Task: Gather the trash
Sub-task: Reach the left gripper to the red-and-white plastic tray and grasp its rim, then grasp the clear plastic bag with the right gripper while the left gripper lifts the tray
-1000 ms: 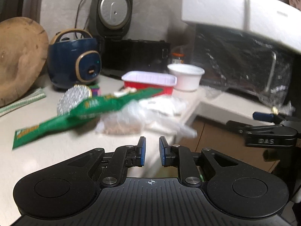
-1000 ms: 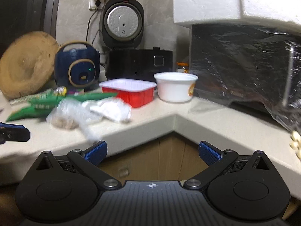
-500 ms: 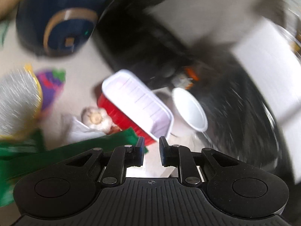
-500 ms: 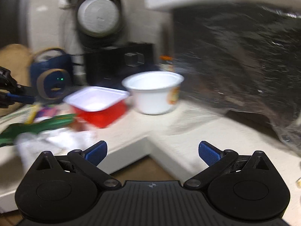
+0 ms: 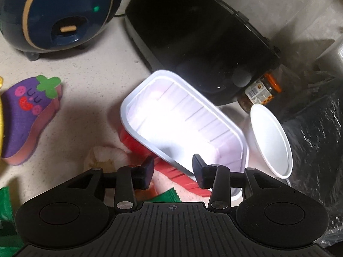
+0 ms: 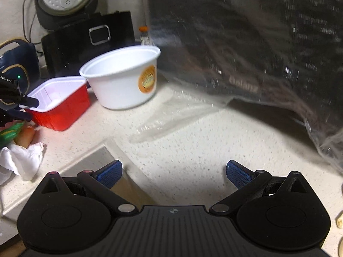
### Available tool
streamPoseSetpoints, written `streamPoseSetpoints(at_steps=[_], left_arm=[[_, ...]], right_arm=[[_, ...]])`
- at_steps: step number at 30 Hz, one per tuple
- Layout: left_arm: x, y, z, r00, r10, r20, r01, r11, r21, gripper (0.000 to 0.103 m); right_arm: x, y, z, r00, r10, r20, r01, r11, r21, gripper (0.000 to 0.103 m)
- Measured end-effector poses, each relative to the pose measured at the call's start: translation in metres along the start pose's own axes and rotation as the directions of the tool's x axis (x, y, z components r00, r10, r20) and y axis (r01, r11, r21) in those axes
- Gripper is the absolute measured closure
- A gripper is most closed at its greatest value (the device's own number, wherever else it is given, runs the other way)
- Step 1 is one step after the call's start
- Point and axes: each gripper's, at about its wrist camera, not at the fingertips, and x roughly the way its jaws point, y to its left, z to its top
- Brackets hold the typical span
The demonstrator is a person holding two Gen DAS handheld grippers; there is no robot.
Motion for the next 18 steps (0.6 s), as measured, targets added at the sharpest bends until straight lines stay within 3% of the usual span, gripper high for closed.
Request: streamPoseSetpoints(at_steps=[3, 4, 10, 14, 18], left_arm=[[0.004, -0.003, -0.002, 1.0, 0.012, 0.017, -0.013, 0.997, 0.073, 0.064], [0.005, -0.002, -0.004, 1.0, 0.018, 0.016, -0.019, 0.997, 0.079, 0.072], [0.005, 0.018, -0.006, 0.998, -0.057, 0.015, 0.057, 0.998, 0.008, 0.079], [-0.021, 0.022, -0.003, 0.986, -0.138, 0.09, 0.135, 0.99, 0.041, 0.094], [-0.061, 0.024, -0.001, 0.972, -0.191, 0.135, 0.175, 0.977, 0.121, 0.093]], right_arm=[[0.005, -0.002, 0.0, 1.0, -0.002, -0.009, 0.003, 1.0, 0.008, 0.0], [0.005, -0.002, 0.0, 1.0, -0.007, -0.011, 0.007, 1.0, 0.006, 0.0], [0.007, -0.004, 0.003, 0.999, -0.009, -0.037, 0.009, 1.0, -0.015, 0.0], [0.009, -0.002, 0.008, 0.996, -0.012, -0.092, 0.006, 0.998, -0.058, 0.0], [0.011, 0.012, 0.004, 0.991, -0.051, -0.124, 0.028, 0.982, -0.184, 0.0]])
